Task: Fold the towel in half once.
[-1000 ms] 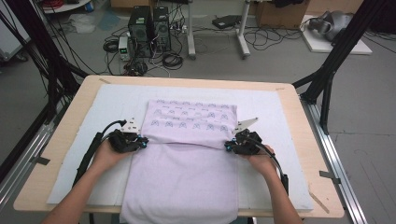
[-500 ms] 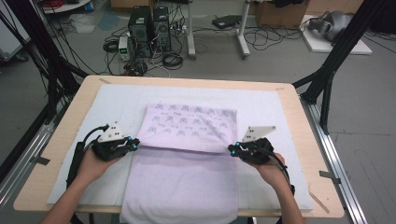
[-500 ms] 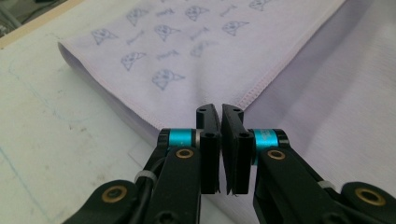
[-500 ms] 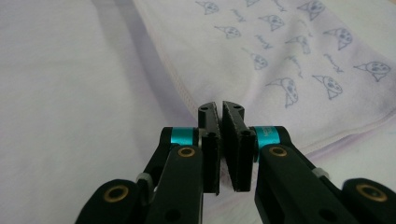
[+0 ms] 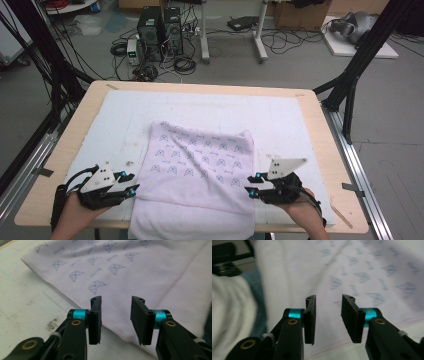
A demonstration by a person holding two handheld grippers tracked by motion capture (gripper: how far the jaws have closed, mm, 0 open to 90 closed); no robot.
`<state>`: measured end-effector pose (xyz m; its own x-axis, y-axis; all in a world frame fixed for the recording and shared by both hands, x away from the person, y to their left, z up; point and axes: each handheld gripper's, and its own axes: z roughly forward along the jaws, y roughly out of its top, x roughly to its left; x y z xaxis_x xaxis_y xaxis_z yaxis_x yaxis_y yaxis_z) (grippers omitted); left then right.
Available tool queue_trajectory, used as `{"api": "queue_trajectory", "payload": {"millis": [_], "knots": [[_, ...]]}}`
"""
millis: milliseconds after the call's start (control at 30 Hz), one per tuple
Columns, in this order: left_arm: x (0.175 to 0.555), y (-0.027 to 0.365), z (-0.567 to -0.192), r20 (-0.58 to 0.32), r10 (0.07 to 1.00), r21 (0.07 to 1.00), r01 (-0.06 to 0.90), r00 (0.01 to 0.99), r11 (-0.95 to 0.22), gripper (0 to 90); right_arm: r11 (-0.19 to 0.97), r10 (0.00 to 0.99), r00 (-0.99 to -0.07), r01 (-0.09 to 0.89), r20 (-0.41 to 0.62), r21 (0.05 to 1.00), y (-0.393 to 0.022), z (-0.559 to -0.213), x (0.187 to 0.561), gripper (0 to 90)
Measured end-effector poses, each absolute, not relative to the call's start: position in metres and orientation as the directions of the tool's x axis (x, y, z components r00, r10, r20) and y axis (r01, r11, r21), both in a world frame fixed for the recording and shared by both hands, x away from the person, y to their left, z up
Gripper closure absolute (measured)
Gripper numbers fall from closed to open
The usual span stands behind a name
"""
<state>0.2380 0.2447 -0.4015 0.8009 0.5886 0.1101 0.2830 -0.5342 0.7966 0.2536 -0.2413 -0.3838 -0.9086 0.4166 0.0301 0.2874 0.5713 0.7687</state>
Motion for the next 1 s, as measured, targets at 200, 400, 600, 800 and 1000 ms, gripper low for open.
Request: {"api": "queue_trajectory", "payload": {"millis": [200,400,600,800,1000], "knots": [[0.285,0.236,-0.406,0.072,0.613,0.811,0.312,0.787,-0.494,55.4,0.567,0.512,-0.859,0.322,-0.019,0.758,-0.241,-0.388,0.306,58.0],[0.295,0.226,-0.422,0.041,0.574,0.782,0.331,0.818,-0.528,60.3,0.588,0.489,-0.872,0.348,0.022,0.730,-0.233,-0.407,0.323,58.3],[0.280,0.220,-0.428,0.049,0.534,0.771,0.307,0.844,-0.557,61.7,0.587,0.461,-0.886,0.342,0.045,0.733,-0.230,-0.425,0.302,58.5],[0.272,0.220,-0.442,0.034,0.507,0.760,0.307,0.861,-0.572,84.9,0.589,0.461,-0.885,0.356,0.060,0.725,-0.228,-0.443,0.291,70.8],[0.265,0.222,-0.433,0.056,0.518,0.786,0.282,0.854,-0.550,88.0,0.598,0.451,-0.892,0.326,0.029,0.733,-0.227,-0.438,0.288,86.9]]}}
